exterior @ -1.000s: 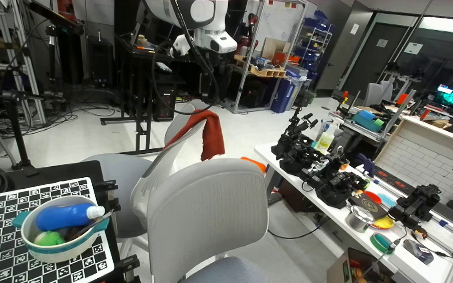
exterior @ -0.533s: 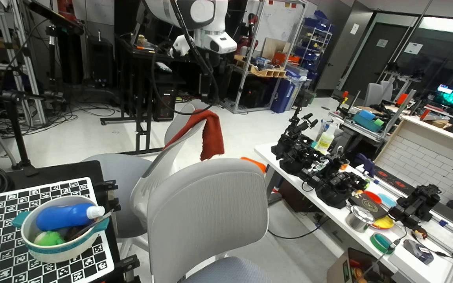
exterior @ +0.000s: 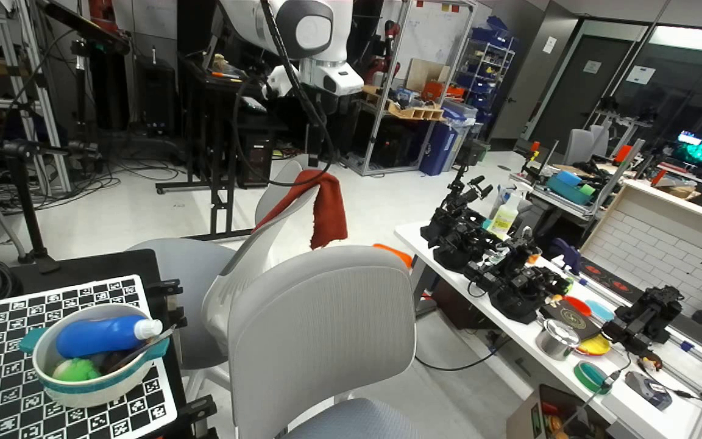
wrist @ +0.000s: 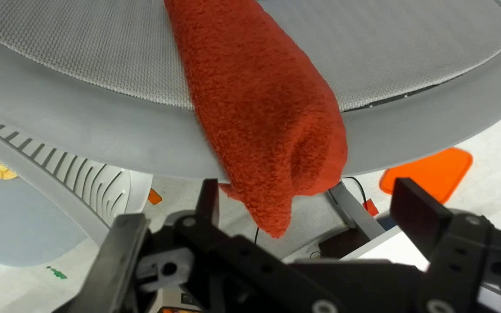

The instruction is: Move the towel to the chair on the left, then back to the chair on the right

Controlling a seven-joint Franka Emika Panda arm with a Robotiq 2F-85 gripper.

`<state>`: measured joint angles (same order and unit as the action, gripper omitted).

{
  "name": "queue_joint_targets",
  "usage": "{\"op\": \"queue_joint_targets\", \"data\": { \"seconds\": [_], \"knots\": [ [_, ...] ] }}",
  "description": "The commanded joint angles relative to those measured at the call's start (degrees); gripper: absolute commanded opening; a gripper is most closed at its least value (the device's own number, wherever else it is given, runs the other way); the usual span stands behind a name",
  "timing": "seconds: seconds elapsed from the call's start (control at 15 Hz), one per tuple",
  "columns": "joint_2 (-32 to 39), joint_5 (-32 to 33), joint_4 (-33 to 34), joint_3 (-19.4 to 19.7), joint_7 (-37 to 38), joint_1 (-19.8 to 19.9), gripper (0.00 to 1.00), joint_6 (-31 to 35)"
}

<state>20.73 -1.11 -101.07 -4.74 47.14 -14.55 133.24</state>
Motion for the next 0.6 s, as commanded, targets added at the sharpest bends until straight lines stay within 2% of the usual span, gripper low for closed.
{"op": "queue_joint_targets", "data": {
  "seconds": [0.0,0.27,0.33,0.4,0.53],
  "knots": [
    [2.89,0.38,2.43,0.4,1.33,-0.87,1.0,0.78],
    [4.96,0.31,4.1,0.69,1.17,-0.99,1.0,0.48],
    [5.39,0.28,4.53,0.75,1.06,-0.98,0.83,0.39],
    [5.67,0.31,4.72,0.83,1.11,-1.04,0.72,0.45],
    [6.08,0.42,5.03,0.99,1.0,-1.06,0.58,0.54]
  ]
}}
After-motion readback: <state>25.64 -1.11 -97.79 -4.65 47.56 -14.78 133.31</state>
